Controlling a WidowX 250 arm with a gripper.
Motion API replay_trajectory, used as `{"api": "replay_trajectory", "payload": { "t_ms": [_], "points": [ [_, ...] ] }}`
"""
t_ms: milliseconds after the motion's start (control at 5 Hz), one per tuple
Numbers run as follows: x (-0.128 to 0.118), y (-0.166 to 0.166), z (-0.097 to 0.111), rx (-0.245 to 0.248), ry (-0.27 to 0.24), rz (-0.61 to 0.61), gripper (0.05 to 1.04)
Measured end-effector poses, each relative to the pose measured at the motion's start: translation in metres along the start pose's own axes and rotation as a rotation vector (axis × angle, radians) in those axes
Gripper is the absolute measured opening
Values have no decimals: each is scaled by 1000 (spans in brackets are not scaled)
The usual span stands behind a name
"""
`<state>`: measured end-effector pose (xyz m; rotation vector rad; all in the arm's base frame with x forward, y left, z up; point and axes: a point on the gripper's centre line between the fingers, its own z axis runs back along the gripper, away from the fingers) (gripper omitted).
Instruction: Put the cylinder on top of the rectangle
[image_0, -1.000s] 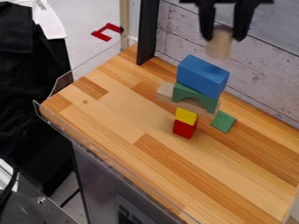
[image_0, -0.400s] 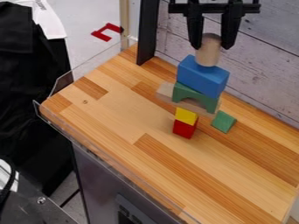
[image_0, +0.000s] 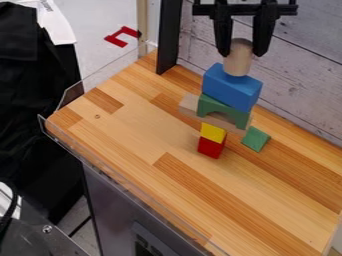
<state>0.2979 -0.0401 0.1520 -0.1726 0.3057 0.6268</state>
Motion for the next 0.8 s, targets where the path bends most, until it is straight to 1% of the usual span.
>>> {"api": "replay_trajectory", "payload": {
  "t_ms": [200,400,600,800],
  "points": [
    [-1,0,-1,-1,6,-2,881],
    [-1,1,-1,4,10,11,1006],
    [0,-3,9,-9,-11,7,1000],
    [1,-13,42,-11,-99,-26,1000]
  ]
}}
